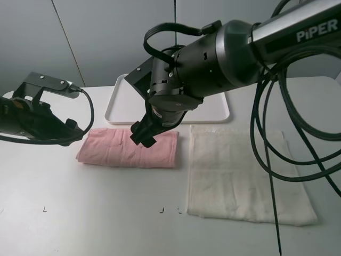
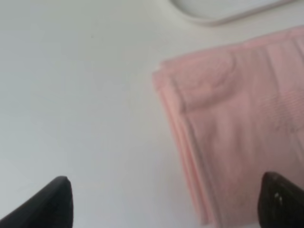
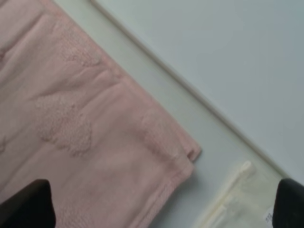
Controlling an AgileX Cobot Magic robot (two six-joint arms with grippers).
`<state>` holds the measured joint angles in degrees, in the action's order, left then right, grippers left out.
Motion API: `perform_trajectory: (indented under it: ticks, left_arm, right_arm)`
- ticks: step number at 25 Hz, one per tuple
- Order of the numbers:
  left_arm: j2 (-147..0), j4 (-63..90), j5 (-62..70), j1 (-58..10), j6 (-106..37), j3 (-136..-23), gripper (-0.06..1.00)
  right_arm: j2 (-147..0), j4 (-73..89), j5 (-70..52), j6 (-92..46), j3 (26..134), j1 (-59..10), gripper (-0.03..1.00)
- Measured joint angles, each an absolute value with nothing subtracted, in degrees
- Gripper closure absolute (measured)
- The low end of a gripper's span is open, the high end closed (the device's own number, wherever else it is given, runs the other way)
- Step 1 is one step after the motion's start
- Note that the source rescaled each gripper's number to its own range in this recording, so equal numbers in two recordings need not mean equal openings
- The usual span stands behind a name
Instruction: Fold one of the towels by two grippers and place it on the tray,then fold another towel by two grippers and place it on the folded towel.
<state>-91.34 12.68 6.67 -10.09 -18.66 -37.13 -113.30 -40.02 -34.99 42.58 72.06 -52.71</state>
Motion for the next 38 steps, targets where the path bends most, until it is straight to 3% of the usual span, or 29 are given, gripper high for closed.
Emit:
perform_trajectory:
  ticks: [5, 9, 17, 24, 38]
  left_arm:
    - [-94.6, 13.5, 23.3, -5.6, -15.2, -46.4, -0.05]
    - [-98.6, 10.0, 30.2, -5.3, -7.7, -53.6, -0.05]
    - [-110.7, 5.2, 40.5, -5.9, -0.5, -65.2, -0.05]
    - [-113.5, 3.6, 39.7, -9.6, 0.6, -65.9, -0.05]
    - [-116.7, -1.8, 40.8, -9.7, 5.4, -65.9, -0.05]
  right_arm:
    - [-113.3, -14.3, -37.5, 25.3, 76.1, -45.6, -0.03]
    - [-113.3, -4.1, -42.8, 16.7, 78.2, -41.7, -0.03]
    - [-113.3, -1.9, -46.4, 14.3, 78.5, -41.1, -0.03]
    - [-113.4, -1.9, -46.6, 13.9, 78.5, -39.8, -0.03]
    - [-117.5, 0.8, -47.3, 12.6, 78.6, -39.5, -0.03]
